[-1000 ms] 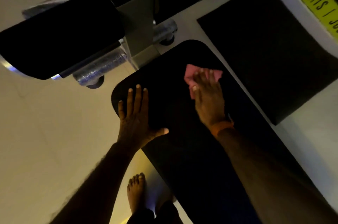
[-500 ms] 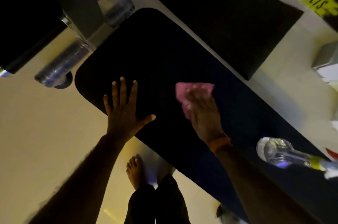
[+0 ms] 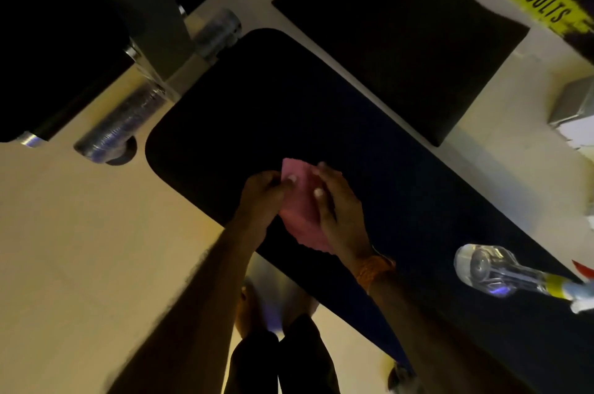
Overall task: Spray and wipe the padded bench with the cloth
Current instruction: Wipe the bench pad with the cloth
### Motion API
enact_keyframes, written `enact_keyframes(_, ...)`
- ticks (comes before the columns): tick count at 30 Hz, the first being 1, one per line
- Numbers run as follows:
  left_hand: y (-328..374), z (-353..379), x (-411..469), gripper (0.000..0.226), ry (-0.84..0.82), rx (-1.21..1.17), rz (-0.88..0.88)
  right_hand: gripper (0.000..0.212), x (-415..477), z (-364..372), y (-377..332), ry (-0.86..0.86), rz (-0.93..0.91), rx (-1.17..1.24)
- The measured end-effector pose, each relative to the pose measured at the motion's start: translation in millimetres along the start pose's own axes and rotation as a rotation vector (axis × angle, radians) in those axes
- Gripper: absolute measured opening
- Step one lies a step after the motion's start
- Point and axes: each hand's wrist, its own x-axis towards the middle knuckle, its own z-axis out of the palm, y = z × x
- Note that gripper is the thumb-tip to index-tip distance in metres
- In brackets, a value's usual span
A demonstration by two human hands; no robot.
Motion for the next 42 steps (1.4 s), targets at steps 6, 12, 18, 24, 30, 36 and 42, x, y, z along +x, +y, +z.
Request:
enact_keyframes(6, 4.2, -34.2, 10.4, 0.052, 0.009, 0.368, 0.316, 0.04, 56.1, -19.6, -12.2, -0.189, 0.18, -0.115)
enact_keyframes(12, 27.6, -70.6, 30.6, 0.044, 0.732, 0.715, 0.418, 0.022, 114.9, 23.5, -46.8, -0.205, -0.032, 0.074)
enact_keyframes(18, -11.4, -45.1, 46.3, 0.092, 0.355, 1.243, 0.456, 0.061, 163.6, 21.5, -13.7, -0.138, -0.209, -0.541)
enact_keyframes(24, -9.2, -65.1, 71.1, 0.065, 0.436, 1.342, 0.476, 0.067, 158.0, 15.7, 7.0, -0.209, -0.29, -0.705)
enact_keyframes(30, -21.3, -70.2, 58.4, 0.066, 0.364, 1.403, 0.563, 0.067, 145.2, 31.4, 7.1, -0.308, -0.394, -0.816)
enact_keyframes(36, -11.2, -73.3, 59.4, 0.076, 0.395, 1.254, 0.458, 0.064, 149.3, 25.5, 10.3, -0.322, -0.381, -0.8)
enact_keyframes(42, -10.6, -56.3, 66.7, 0.073, 0.453, 1.368, 0.404, 0.067, 150.8, 20.0, 13.5, -0.348, -0.397, -0.814)
